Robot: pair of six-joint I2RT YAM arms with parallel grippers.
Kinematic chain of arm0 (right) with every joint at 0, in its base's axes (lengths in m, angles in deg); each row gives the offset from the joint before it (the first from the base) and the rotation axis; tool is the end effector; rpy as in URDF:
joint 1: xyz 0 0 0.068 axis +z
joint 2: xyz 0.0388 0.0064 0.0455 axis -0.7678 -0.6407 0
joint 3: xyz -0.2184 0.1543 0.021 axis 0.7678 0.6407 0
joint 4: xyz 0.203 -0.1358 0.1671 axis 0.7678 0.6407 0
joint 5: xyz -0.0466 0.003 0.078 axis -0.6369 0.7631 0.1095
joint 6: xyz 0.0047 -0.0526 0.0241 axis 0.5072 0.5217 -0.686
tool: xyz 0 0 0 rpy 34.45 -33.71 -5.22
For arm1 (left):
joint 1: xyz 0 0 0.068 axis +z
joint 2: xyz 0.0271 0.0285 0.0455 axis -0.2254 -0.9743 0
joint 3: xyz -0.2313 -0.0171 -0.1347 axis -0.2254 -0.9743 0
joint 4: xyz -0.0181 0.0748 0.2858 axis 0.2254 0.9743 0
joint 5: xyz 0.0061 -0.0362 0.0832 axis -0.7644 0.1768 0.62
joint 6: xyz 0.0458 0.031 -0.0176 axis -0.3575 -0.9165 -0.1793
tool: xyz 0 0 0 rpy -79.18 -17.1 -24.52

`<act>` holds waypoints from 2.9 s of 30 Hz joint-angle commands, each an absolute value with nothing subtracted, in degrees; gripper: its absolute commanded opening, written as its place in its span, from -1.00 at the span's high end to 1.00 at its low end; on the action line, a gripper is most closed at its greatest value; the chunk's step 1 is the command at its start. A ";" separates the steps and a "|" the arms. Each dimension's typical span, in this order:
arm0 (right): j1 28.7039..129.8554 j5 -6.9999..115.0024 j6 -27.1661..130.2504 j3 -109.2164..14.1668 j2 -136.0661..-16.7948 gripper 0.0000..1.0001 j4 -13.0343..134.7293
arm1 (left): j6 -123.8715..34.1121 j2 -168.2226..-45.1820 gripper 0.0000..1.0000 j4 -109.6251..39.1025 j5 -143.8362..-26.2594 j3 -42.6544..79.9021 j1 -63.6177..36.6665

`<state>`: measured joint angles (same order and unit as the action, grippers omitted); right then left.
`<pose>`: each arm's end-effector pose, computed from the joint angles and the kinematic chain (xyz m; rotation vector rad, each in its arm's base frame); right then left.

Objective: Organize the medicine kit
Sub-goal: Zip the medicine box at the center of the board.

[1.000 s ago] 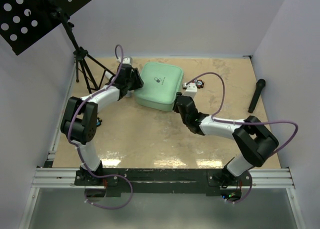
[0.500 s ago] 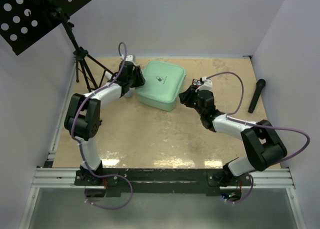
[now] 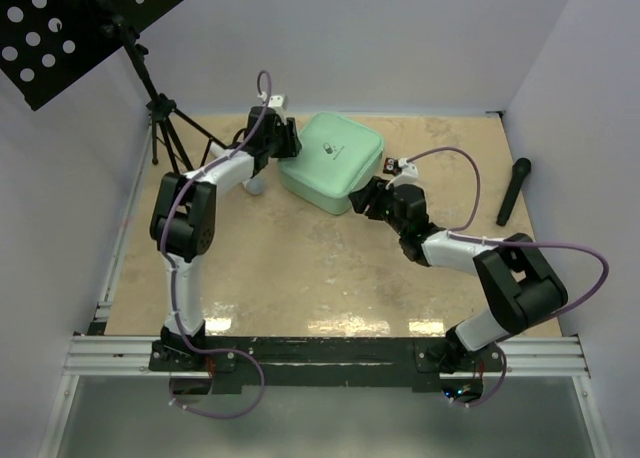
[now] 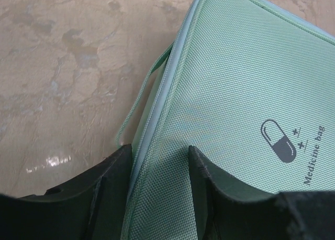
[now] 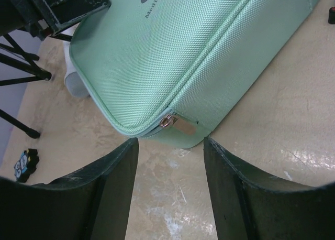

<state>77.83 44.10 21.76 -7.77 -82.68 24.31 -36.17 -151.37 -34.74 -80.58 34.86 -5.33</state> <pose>0.3032 0.1572 0.1588 0.1770 1.8995 0.7397 0.4936 -0.1667 0.1833 0.0048 2.1304 -0.4728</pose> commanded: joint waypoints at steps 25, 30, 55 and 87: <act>77.66 43.11 31.11 -8.19 -87.72 0.06 14.02 | -53.03 -160.76 -0.02 -30.52 -99.46 48.41 -2.53; 77.66 43.55 30.67 -10.21 -90.53 0.06 15.07 | -52.94 -160.59 -0.02 -30.61 -99.81 48.32 -2.53; 77.66 46.19 32.87 -14.08 -96.60 0.10 12.01 | -53.38 -160.76 0.03 -31.22 -103.68 47.97 -2.62; 77.58 48.47 40.60 -11.53 -95.19 0.13 -1.53 | -52.59 -161.02 0.04 -31.75 -106.14 47.71 -2.62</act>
<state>77.46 45.80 39.57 -10.76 -96.27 10.21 -51.77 -159.87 -32.97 -101.76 46.77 -1.65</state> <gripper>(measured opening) 0.457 0.483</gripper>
